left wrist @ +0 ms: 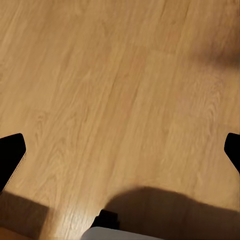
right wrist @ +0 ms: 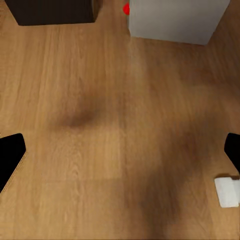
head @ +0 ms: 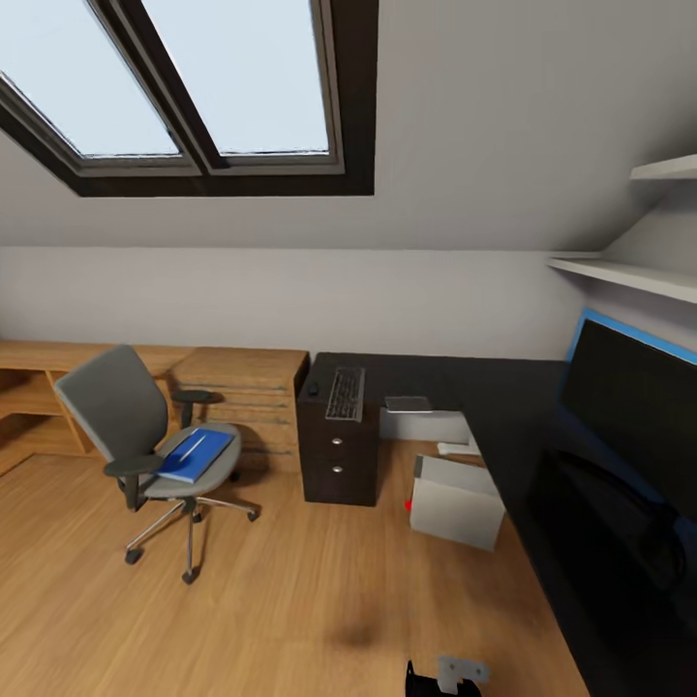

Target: In the bedroom, organize the workspace by keeping the computer under the desk, ensuring the monitor is on the desk, placing the keyboard on the desk next to the monitor, placing the mouse on the desk next to the keyboard, moving the folder from the swivel chair onto the desk next to the mouse, stacking the notebook on top of the folder with the pen on top of the notebook, and positioning the swivel chair next to the desk.

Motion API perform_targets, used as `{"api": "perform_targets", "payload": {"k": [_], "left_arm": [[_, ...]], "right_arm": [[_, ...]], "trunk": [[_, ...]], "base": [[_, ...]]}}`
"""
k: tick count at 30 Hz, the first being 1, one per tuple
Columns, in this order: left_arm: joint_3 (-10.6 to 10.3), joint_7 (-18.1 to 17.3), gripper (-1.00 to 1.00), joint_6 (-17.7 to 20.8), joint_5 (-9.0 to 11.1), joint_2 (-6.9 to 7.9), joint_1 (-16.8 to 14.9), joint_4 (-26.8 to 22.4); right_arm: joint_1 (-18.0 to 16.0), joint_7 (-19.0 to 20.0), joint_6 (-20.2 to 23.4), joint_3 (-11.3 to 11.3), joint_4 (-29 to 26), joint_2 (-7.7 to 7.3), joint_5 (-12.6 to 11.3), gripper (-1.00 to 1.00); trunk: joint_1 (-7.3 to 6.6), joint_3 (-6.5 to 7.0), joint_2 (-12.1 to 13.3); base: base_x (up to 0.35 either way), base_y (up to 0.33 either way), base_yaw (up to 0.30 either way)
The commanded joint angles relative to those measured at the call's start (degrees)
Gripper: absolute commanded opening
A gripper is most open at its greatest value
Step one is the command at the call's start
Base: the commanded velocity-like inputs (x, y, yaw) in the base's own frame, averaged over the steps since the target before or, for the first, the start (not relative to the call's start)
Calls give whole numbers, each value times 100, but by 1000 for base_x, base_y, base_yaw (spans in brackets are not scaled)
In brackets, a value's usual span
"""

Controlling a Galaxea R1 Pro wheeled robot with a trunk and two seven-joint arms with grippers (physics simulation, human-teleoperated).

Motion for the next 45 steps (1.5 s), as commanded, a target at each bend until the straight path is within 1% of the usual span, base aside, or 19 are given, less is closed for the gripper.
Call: {"api": "perform_targets", "payload": {"k": [1, 15, 31, 36, 45], "left_arm": [[-49, 29, 100, -25, 51, 2, -7, -2], [-50, 29, 100, -25, 54, 1, -8, -3], [-50, 29, 100, -25, 49, 1, -8, -4], [-50, 29, 100, -29, 54, 1, -8, -3], [-50, 29, 100, -34, 49, 1, -7, -4]], "right_arm": [[-8, -14, -26, 50, 13, 3, -51, 100], [-8, -6, -26, 50, 19, -1, -51, 100], [-8, 11, -26, 50, 15, -3, -51, 100], [-8, 11, -26, 50, 13, -4, -51, 100], [-8, 11, -26, 50, 14, -4, -51, 100]], "trunk": [[5, -9, -6], [5, -9, -6], [5, -5, -6], [5, 14, -6], [5, 70, -6]], "base": [[315, 151, 0], [319, 125, 0], [327, 11, -3], [328, 22, -88], [329, 117, -163]]}}
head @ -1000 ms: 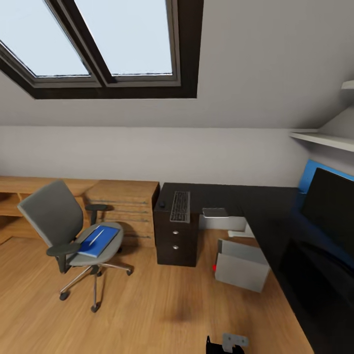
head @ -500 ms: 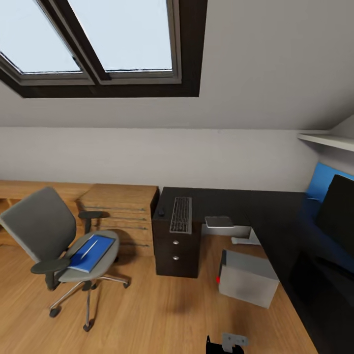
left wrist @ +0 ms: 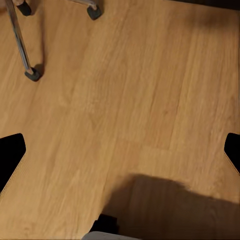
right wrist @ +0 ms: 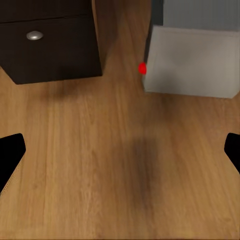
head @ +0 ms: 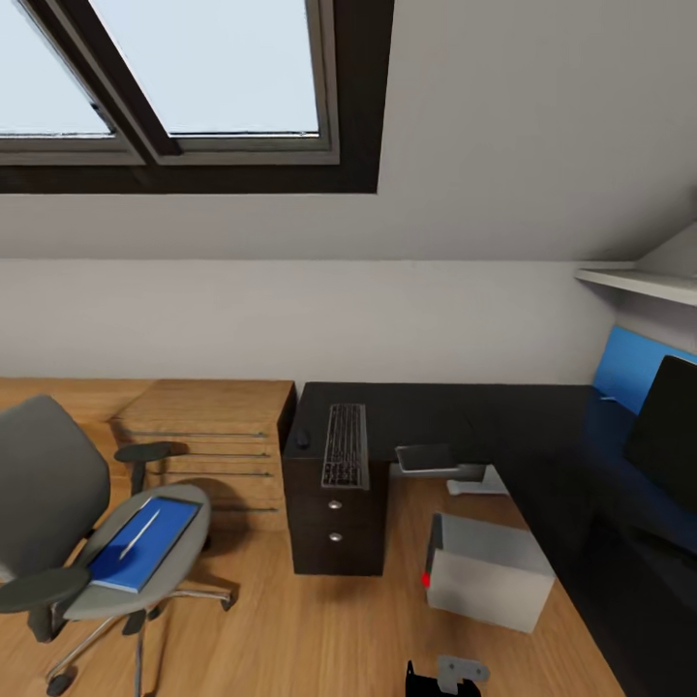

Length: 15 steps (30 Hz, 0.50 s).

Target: In the bedroom, organize the workspace by keeping the computer under the desk, ensuring the monitor is on the desk, placing the keyboard on the desk next to the monitor, placing the mouse on the desk next to the keyboard, moving the folder from the swivel chair onto the desk next to the mouse, stacking the notebook on top of the folder with the pen on top of the notebook, and positioning the swivel chair next to the desk.

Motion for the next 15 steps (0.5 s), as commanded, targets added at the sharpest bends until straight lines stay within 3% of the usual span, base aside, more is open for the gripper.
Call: {"api": "perform_targets", "payload": {"k": [1, 8, 15], "left_arm": [[-49, 31, 100, -26, 51, 3, -6, -3], [-49, 31, 100, -26, 51, 3, -5, -3], [-53, 31, 100, -46, 30, 1, -7, -2]], "right_arm": [[-8, -13, -24, 50, 12, 5, -52, 100], [-8, -13, -24, 50, 11, 3, -52, 100], [-5, -13, -56, 50, 11, 9, -52, 100]], "trunk": [[5, -2, -6], [5, 39, -6], [5, 48, -6]], "base": [[329, 146, -171], [326, 164, -162], [319, 190, -35]]}}
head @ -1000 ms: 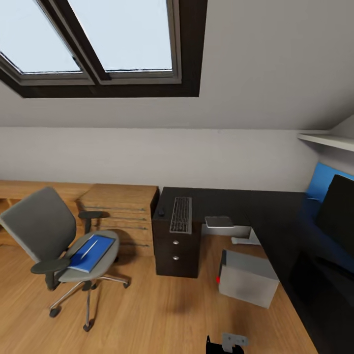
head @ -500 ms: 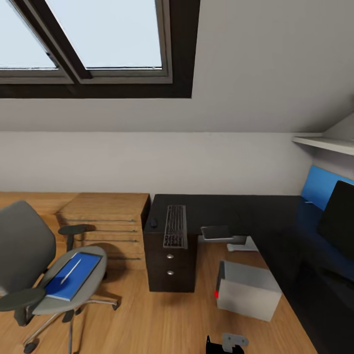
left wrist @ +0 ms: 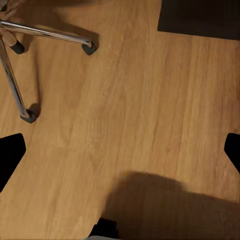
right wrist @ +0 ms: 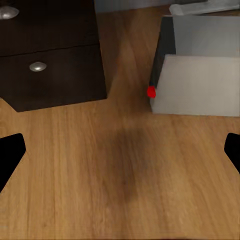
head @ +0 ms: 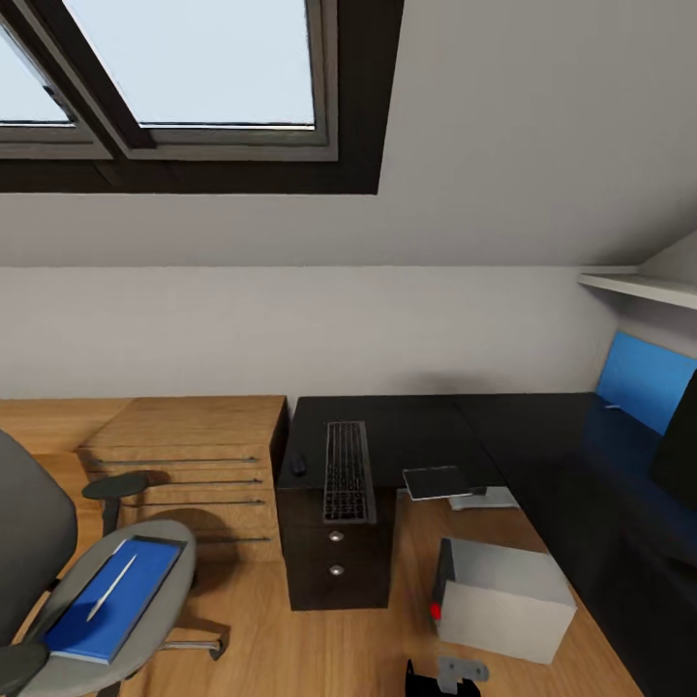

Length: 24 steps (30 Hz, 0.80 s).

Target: In the bedroom, organize the workspace by keeping the computer under the desk, ensuring the monitor is on the desk, placing the keyboard on the desk next to the monitor, placing the mouse on the desk next to the keyboard, moving the folder from the swivel chair onto the desk next to the mouse, stacking the notebook on top of the folder with the pen on top of the notebook, and positioning the swivel chair next to the desk.

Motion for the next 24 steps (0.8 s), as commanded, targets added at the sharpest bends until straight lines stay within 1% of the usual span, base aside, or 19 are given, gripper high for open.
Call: {"api": "perform_targets", "payload": {"k": [1, 3, 6, 10, 24], "left_arm": [[-50, 29, 100, -27, 48, 1, -6, -2], [-51, 29, 100, -29, 43, -1, -3, -2], [-53, 29, 100, -33, 44, 0, -4, -2], [-47, 29, 100, -40, 45, 3, -5, -2], [-45, 29, 100, -45, 37, 0, -6, -2]], "right_arm": [[-3, -14, -43, 50, 13, 2, -50, 100], [13, -14, -96, 50, 13, 0, -49, 100], [73, -14, -316, 50, 12, -9, -44, 100], [112, -11, -385, 50, 12, -15, -43, 100], [121, 35, -406, 50, 12, -11, -43, 100]], "trunk": [[5, -9, -7], [5, -9, -7], [5, -8, -7], [5, -8, -7], [5, -8, -7]], "base": [[318, 180, -7], [317, 159, -5], [299, 105, -2], [168, 28, 0], [18, 8, 0]]}}
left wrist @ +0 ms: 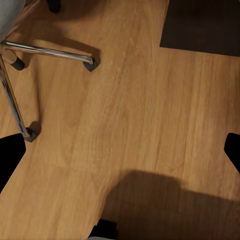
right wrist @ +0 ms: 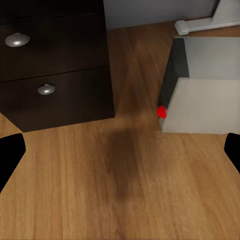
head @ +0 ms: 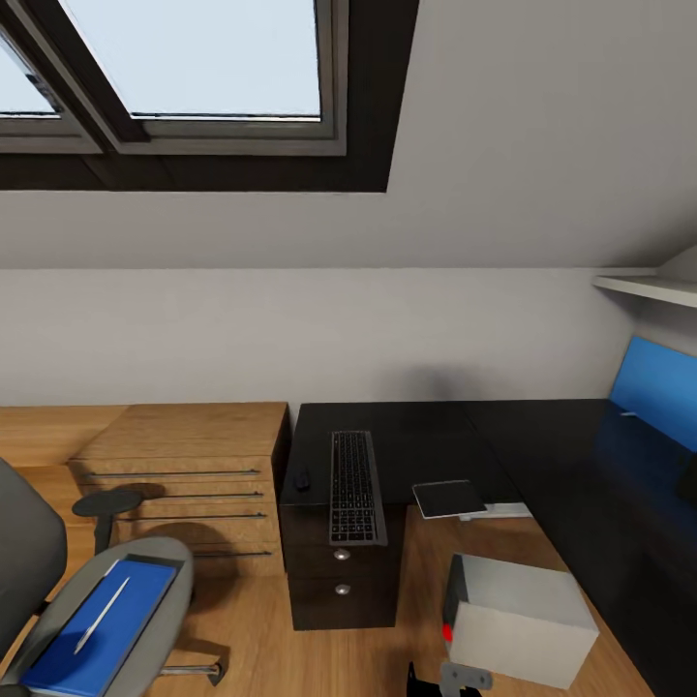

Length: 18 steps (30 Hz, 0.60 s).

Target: In the bedroom, organize the workspace by keeping the computer under the desk, ensuring the monitor is on the desk, placing the keyboard on the desk next to the monitor, placing the mouse on the desk next to the keyboard, moving the folder from the swivel chair onto the desk next to the mouse, stacking the notebook on top of the folder with the pen on top of the notebook, and positioning the swivel chair next to the desk.

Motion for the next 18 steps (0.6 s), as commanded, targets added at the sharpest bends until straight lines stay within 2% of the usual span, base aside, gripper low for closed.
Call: {"api": "perform_targets", "payload": {"k": [1, 10, 14, 18], "left_arm": [[-49, 31, 100, -28, 50, 4, -7, -1], [-49, 31, 100, -29, 49, -1, -4, -1], [-54, 31, 100, -30, 49, -2, -5, -1], [-57, 31, 100, -30, 49, -2, -6, -1]], "right_arm": [[-8, -11, -25, 50, 13, 2, -50, 100], [-8, -9, -25, 51, 13, 2, -53, 100], [-8, -9, -25, 50, 13, 2, -55, 100], [-8, -9, -20, 50, 13, 2, -57, 100]], "trunk": [[1, -9, -8], [1, -9, -8], [1, -9, -8], [1, -9, -8]], "base": [[0, 0, 0], [0, 8, 0], [0, 224, 0], [0, 80, 0]]}}
